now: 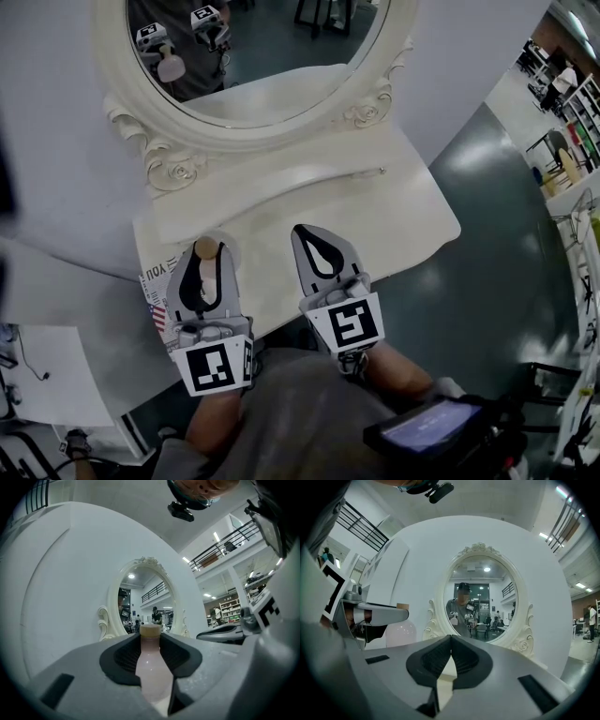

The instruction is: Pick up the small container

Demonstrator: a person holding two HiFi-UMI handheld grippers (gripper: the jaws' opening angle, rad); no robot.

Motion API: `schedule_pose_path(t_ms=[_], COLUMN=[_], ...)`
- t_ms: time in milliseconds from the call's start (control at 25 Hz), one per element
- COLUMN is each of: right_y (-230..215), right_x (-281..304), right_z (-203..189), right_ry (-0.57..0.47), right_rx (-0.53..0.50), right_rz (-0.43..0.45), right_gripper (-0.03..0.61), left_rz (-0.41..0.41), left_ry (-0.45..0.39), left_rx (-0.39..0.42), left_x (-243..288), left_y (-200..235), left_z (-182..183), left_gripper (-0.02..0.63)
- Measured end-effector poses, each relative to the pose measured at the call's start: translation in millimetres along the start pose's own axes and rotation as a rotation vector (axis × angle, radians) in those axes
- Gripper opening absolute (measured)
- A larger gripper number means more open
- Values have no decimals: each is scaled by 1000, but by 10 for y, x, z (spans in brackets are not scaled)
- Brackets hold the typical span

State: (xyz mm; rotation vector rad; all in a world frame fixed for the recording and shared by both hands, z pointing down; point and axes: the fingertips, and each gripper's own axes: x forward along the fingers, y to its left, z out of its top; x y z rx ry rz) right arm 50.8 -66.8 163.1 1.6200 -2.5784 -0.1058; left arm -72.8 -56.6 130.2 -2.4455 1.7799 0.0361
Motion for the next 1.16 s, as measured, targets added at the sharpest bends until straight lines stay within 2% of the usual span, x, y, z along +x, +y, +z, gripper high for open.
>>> schedule_pose_path(t_ms=[1160], right_y=[-123], right_x=[85], right_z=[-70], right_ry=[5], right_rx=[0], right_rz=[-17], right_gripper=[12], left_rz=[-12], left_ry=[24], left_rx=[-5], left_x=[141], left_y=[-44], left_z=[-110], left_gripper=[132])
